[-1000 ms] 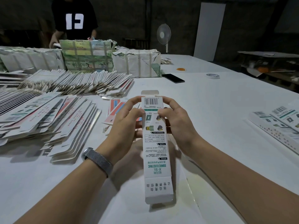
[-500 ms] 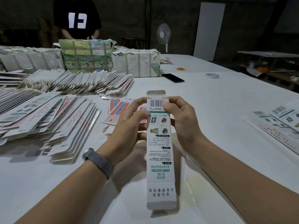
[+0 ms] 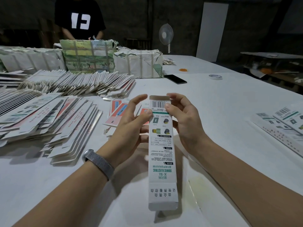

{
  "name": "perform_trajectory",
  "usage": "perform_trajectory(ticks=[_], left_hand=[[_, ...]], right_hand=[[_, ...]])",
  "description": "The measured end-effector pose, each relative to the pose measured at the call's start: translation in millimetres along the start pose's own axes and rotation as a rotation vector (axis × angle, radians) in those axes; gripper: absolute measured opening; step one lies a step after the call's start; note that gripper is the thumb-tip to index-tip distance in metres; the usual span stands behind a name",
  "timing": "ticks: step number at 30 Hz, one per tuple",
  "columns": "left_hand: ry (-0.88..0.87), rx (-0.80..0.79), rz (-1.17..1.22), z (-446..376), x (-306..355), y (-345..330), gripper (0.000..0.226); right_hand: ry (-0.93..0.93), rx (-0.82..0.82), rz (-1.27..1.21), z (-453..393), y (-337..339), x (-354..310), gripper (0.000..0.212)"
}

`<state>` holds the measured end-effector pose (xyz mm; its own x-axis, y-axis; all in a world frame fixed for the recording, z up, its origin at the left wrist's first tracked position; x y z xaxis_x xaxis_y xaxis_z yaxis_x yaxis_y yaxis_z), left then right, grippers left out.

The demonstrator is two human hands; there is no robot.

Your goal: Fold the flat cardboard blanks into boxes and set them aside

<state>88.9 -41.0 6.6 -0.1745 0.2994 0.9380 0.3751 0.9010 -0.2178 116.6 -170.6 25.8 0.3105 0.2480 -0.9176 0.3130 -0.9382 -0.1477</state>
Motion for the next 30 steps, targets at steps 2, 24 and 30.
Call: perform_trajectory(ticks=[2, 24, 30], left_hand=[[0.012, 0.010, -0.020, 1, -2, 2, 0.034], [0.026, 0.071, -0.061, -1, -4, 6, 0.025], [0.034, 0.074, -0.071, -1, -4, 6, 0.025]], right_hand=[[0.003, -0.013, 0.018, 0, -1, -1, 0.016], [-0.080, -0.084, 0.027, 3, -15, 1, 0.017], [-0.081, -0.088, 0.031, 3, -14, 1, 0.019]])
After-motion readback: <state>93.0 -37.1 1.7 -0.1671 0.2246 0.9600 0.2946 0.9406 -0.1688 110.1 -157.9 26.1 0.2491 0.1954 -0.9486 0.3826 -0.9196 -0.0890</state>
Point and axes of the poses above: each hand's wrist, its own z-axis away from the middle knuckle, its own y-axis out of the back of the hand, x = y × z, the point moved 10 cm from there along -z, towards the middle knuckle, and after that the axes turned 8 degrees about -x, right-handed, at the moved point
